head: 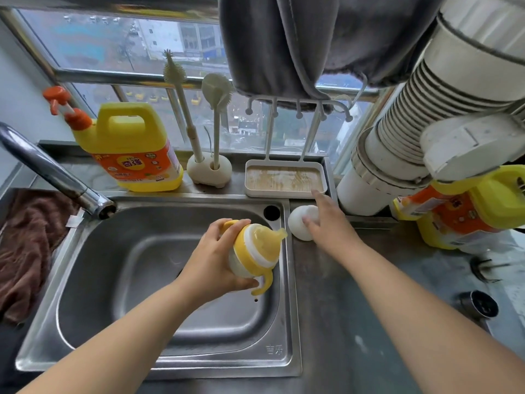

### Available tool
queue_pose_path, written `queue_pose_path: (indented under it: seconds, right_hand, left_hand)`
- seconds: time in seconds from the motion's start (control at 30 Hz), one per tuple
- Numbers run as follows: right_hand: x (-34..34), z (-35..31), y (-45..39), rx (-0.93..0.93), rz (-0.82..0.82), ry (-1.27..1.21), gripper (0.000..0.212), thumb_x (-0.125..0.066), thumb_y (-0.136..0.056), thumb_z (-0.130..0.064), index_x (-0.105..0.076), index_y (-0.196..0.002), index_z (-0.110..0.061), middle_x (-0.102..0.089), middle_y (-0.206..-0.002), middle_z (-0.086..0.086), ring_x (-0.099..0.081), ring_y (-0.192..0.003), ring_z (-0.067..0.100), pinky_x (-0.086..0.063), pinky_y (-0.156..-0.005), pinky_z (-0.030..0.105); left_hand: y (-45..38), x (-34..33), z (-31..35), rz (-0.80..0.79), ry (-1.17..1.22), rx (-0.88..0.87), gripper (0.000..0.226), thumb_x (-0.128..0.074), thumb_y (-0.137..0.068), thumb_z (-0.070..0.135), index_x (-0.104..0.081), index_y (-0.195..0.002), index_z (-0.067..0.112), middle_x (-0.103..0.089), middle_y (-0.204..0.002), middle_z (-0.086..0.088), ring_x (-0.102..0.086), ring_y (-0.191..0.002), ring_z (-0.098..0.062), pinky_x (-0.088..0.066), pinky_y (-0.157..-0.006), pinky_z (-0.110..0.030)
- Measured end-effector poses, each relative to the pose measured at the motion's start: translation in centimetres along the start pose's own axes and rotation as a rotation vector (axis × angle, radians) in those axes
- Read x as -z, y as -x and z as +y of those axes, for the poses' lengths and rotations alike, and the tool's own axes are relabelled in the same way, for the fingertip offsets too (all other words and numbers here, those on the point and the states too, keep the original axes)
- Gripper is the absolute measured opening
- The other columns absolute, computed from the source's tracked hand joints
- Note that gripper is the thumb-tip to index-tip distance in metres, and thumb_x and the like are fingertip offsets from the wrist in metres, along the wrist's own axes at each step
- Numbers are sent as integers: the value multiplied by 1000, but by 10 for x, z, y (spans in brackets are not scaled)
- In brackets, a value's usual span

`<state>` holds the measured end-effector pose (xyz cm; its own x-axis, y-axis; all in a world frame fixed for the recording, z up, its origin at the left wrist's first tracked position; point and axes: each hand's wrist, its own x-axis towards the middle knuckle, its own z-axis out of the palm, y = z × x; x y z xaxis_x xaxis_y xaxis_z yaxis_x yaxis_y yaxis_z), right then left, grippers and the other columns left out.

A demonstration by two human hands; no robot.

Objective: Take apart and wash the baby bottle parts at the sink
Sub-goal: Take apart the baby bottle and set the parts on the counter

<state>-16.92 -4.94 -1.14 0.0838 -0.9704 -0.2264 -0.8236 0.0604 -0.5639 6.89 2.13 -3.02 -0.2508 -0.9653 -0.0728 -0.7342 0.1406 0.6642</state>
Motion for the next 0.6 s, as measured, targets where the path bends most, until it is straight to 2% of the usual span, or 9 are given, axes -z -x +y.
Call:
queue_pose_path:
  seconds: [0.1, 0.17, 0.23, 0.3, 0.33, 0.4, 0.47, 0.53, 0.6]
  right_hand:
    - [10, -20, 26, 33, 69, -235, 45, -44, -99, -25, -36, -143, -21, -51, -134, 2, -51, -119, 13, -36, -98, 23]
    - [14, -31, 47, 20, -19, -331, 41, -41, -99, -38, -41, -138, -27, -57, -126, -1, -54, -116, 12, -39, -99, 26]
    - [17, -42, 66, 5, -193, -437, 47, -40, -90, -57, -43, -132, -35, -56, -127, -4, -54, -117, 8, -41, -103, 28]
    - [19, -55, 80, -15, -268, -475, 56, -54, -78, -66, -42, -124, -37, -57, -126, -7, -57, -110, 1, -45, -91, 13]
    - [18, -61, 84, -29, -248, -471, 66, -64, -72, -66, -40, -126, -36, -56, -126, -8, -57, -109, 0, -46, -82, 10]
    - [19, -74, 91, -95, -170, -502, 85, -76, -68, -52, -31, -137, -32, -48, -128, -10, -53, -112, 4, -45, -73, 8]
    - [19, -84, 94, -139, -116, -523, 94, -80, -69, -43, -24, -143, -31, -42, -128, -7, -47, -113, 6, -42, -80, 12]
    - [21, -94, 99, -138, -74, -437, 91, -82, -67, -43, -29, -140, -36, -41, -124, -9, -46, -110, 6, -40, -86, 19]
    - [24, -103, 102, -121, -49, -362, 86, -84, -63, -44, -37, -135, -39, -45, -121, -11, -49, -104, 6, -42, -86, 20]
  left_hand:
    - [1, 2, 7, 0, 10, -32, 104, -87, -52, 49, -23, -133, 51, -26, -138, 9, -32, -118, -9, -38, -97, -26]
    - [2, 4, 13, 13, 21, -36, 104, -86, -52, 50, -26, -136, 47, -26, -138, 10, -32, -116, -7, -37, -96, -22]
    - [1, 8, 19, 47, 40, -37, 106, -85, -50, 53, -29, -139, 42, -28, -137, 10, -35, -116, -8, -39, -97, -23]
    - [0, 12, 25, 74, 58, -51, 107, -84, -48, 55, -30, -139, 41, -29, -136, 11, -39, -118, -10, -42, -97, -26]
    - [1, 15, 28, 82, 63, -62, 107, -84, -48, 56, -30, -140, 41, -29, -136, 11, -39, -118, -10, -43, -97, -26]
    - [4, 20, 34, 92, 84, -87, 109, -82, -47, 58, -28, -141, 40, -30, -137, 10, -39, -118, -10, -42, -95, -24]
    - [8, 24, 39, 97, 103, -108, 114, -77, -45, 63, -25, -143, 36, -30, -137, 10, -39, -119, -9, -39, -95, -22]
    - [13, 29, 42, 100, 98, -130, 120, -68, -43, 70, -22, -146, 30, -31, -138, 11, -38, -119, -6, -35, -96, -18]
    - [17, 35, 42, 96, 83, -147, 121, -65, -43, 72, -22, -147, 27, -31, -139, 9, -36, -120, -4, -32, -97, -15]
